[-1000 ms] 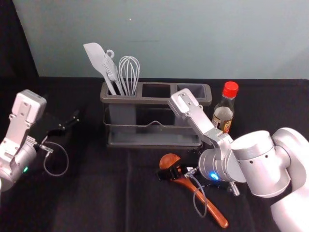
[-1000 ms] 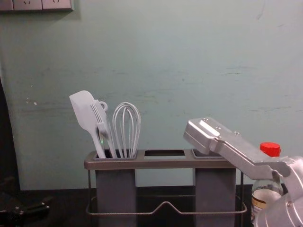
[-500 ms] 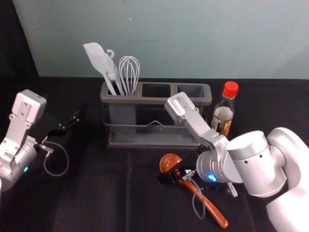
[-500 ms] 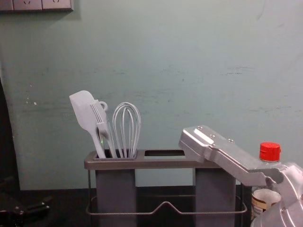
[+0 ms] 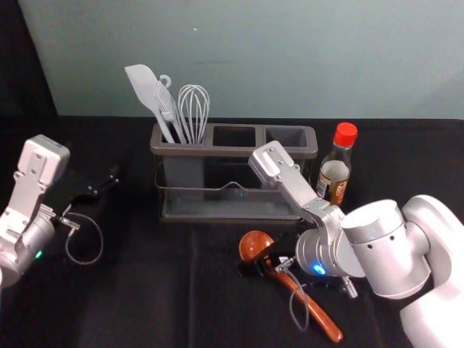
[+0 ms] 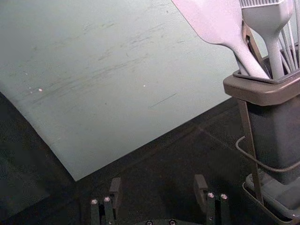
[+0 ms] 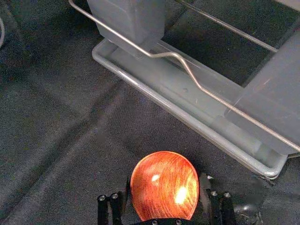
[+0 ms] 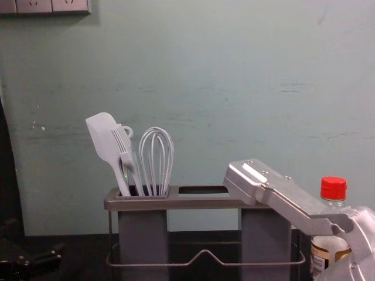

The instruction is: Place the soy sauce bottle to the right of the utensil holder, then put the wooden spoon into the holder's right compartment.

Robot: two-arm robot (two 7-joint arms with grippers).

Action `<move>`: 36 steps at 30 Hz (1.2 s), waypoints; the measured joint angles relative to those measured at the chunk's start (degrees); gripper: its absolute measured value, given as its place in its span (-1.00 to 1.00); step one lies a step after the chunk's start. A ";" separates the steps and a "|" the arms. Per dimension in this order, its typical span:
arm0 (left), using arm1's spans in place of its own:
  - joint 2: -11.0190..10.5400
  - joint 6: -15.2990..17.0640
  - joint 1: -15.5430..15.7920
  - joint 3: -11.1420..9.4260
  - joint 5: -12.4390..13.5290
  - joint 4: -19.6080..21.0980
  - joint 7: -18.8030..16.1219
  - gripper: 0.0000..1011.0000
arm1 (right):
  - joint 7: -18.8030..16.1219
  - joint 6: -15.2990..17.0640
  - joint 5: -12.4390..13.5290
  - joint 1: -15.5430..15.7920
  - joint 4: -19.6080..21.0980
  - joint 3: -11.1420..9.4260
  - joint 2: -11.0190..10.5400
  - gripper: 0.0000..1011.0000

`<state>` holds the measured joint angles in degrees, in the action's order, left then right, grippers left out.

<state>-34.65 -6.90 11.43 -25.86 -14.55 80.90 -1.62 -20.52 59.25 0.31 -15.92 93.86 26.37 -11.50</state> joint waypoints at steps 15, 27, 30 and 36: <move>0.00 0.00 0.00 0.00 0.00 0.00 0.00 0.98 | -1.71 1.37 -1.02 3.87 9.16 -2.49 -2.00 0.66; 0.00 0.00 0.00 0.00 0.00 0.00 0.00 0.98 | -2.03 -6.22 -1.18 13.62 20.86 -9.66 -5.90 0.66; 0.00 0.00 0.00 0.00 0.00 0.00 0.00 0.98 | -1.45 -11.21 -1.21 17.02 23.10 -11.86 -6.35 0.66; 0.00 0.00 0.00 0.00 0.00 0.00 0.00 0.98 | -0.40 -26.77 -0.52 23.72 25.98 -15.85 -7.34 0.66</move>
<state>-34.65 -6.90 11.43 -25.86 -14.55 80.90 -1.62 -20.93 32.48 -0.21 7.80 119.84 10.51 -18.84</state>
